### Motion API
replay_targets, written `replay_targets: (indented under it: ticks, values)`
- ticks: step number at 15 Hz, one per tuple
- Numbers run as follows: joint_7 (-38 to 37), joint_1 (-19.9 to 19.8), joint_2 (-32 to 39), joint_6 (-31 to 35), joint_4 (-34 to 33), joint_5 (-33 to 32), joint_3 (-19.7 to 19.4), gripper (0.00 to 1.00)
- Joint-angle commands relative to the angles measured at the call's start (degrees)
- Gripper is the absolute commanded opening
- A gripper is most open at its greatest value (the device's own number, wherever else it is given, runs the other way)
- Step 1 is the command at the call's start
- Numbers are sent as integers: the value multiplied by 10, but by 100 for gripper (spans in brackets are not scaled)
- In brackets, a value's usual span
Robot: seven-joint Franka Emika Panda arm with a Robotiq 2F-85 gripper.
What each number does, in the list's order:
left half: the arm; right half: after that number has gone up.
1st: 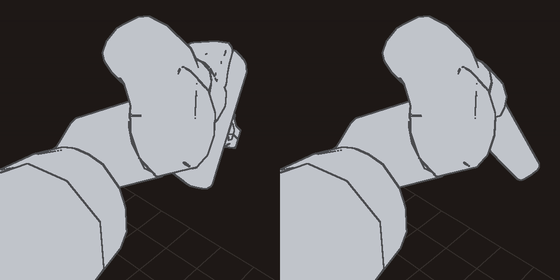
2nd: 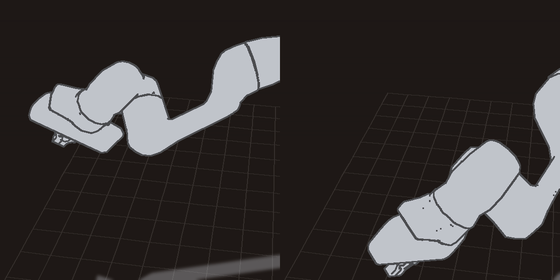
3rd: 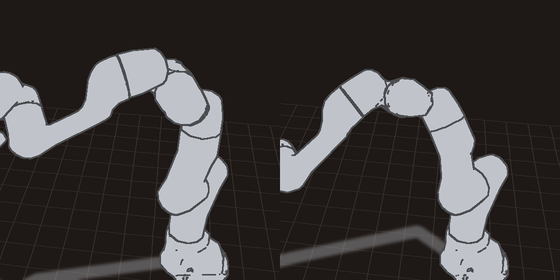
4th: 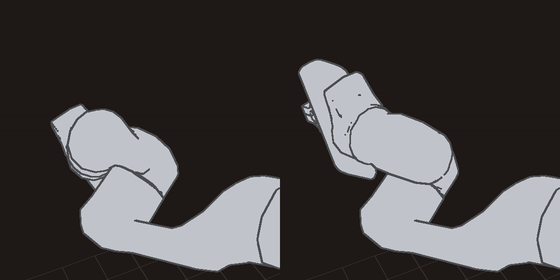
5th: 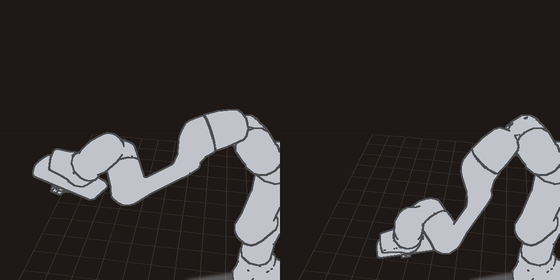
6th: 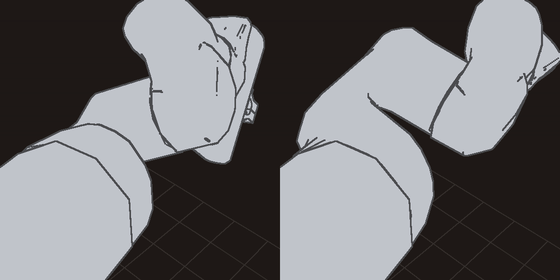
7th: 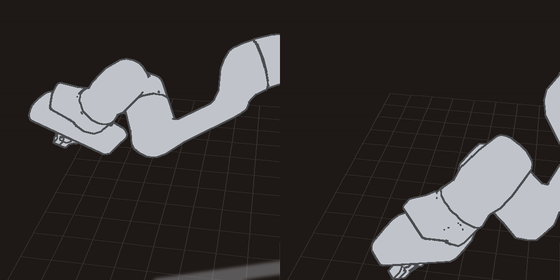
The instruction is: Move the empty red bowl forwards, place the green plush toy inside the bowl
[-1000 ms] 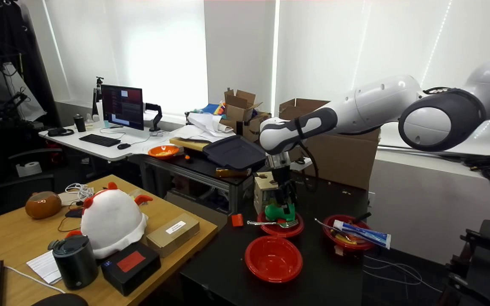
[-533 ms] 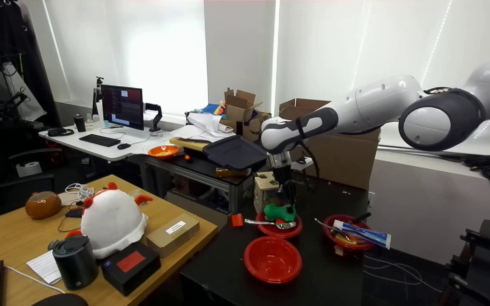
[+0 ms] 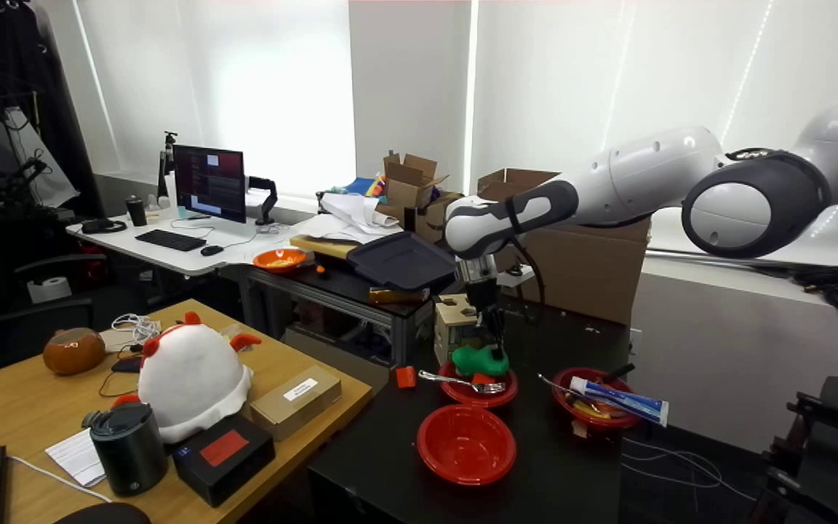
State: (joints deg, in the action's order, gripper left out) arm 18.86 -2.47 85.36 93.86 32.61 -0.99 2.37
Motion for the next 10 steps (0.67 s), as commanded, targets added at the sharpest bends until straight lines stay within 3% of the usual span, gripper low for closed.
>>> replay_targets:
  ticks: [1, 10]
  values:
    - [0, 7, 0, -52, -29, -6, -6, 2]
    - [-3, 24, -1, -122, -60, -12, -9, 2]
